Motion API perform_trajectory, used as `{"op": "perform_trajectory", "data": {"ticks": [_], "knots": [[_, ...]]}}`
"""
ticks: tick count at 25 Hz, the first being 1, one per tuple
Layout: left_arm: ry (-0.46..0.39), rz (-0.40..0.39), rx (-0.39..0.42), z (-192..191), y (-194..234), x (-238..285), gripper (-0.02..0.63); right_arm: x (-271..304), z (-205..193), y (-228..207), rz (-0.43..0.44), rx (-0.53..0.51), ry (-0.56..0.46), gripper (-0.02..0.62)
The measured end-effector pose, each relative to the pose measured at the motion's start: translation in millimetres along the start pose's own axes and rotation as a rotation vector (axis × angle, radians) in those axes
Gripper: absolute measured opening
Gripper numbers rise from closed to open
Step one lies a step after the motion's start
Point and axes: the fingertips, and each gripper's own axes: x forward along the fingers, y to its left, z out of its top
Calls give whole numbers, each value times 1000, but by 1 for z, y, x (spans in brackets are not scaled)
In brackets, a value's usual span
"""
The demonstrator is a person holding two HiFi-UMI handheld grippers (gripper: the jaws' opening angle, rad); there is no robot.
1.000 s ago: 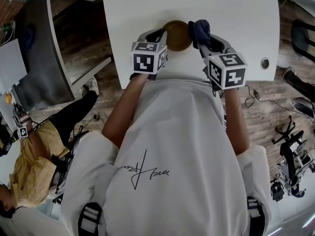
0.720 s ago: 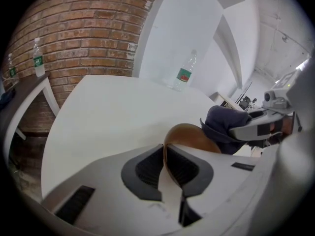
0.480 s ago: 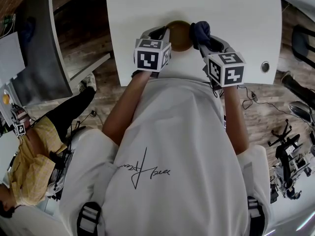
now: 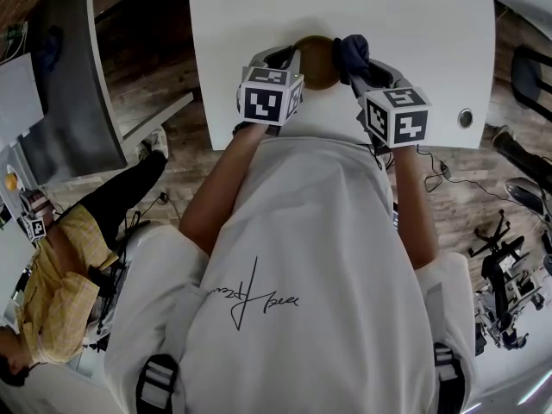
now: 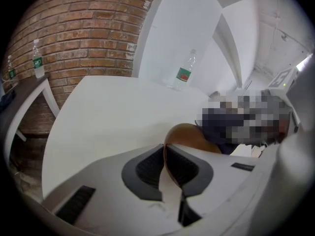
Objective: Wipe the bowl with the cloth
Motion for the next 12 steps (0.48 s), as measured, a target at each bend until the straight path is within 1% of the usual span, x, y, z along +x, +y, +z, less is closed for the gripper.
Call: {"op": "perform_trajectory", "data": {"ticks": [12], "knots": [[1, -8, -3, 0, 3, 0, 12, 9, 7, 0, 8, -67, 34, 83]]}}
